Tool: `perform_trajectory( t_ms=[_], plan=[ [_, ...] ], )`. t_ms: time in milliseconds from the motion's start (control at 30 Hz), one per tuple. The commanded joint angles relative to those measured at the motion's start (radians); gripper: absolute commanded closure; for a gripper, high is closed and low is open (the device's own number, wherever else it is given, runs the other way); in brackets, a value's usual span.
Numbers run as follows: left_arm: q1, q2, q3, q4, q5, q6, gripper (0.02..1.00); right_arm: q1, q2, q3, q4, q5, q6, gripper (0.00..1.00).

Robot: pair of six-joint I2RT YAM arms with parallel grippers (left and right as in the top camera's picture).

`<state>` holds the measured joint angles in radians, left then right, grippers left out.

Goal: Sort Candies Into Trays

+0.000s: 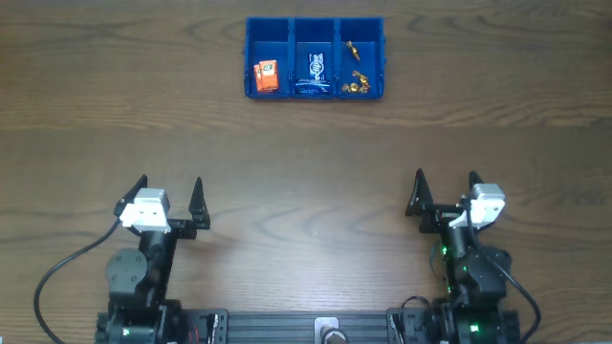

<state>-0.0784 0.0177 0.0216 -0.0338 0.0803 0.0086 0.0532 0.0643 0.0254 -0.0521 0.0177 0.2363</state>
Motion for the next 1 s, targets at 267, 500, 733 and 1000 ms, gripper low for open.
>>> perform_trajectory(
  t_ms=[267,500,733,1000],
  plan=[
    [0.007,-0.005,-0.015,-0.04,0.017,0.014,0.02,-0.082,-0.061,-0.018,0.035,-0.002,-0.063,0.001],
    [0.007,-0.005,-0.015,-0.04,0.017,0.014,0.02,-0.08,-0.061,-0.018,-0.024,-0.092,-0.264,0.001],
    [0.007,-0.005,-0.015,-0.04,0.017,0.014,0.02,-0.082,-0.061,-0.018,-0.026,-0.072,-0.264,0.001],
    [0.007,-0.005,-0.015,-0.04,0.017,0.014,0.02,-0.082,-0.061,-0.018,-0.026,-0.072,-0.264,0.001]
  ],
)
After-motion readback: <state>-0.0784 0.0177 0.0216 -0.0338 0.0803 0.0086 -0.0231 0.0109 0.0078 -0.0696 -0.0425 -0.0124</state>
